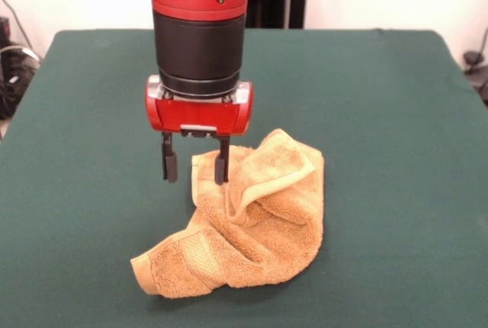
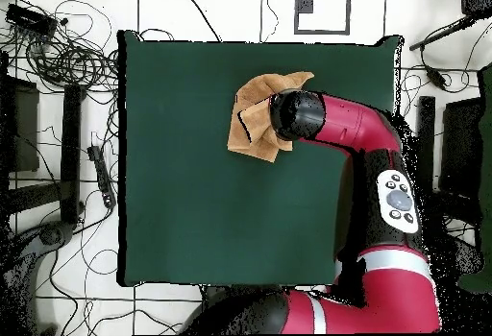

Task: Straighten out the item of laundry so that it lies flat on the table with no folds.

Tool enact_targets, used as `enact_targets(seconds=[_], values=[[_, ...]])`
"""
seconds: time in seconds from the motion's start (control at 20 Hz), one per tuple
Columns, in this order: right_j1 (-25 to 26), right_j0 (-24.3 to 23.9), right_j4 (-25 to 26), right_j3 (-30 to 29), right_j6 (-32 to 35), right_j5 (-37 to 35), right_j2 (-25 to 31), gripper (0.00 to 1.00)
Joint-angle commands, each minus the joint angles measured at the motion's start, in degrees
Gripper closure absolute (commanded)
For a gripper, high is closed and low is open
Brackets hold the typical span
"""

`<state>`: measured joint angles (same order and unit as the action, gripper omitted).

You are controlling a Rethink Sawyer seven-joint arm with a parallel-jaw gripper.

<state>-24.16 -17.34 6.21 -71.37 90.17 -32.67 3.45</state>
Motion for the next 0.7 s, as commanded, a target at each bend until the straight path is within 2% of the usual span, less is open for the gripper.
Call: enact_targets(seconds=[0.05,0.35,0.7], values=[[5.47,1.74,0.0,-4.12,7.65,0.87,2.78,0.0],[7.89,1.83,2.14,-5.33,7.27,5.94,2.71,0.0],[10.48,3.81,3.18,-5.48,10.69,10.03,-0.58,0.0]])
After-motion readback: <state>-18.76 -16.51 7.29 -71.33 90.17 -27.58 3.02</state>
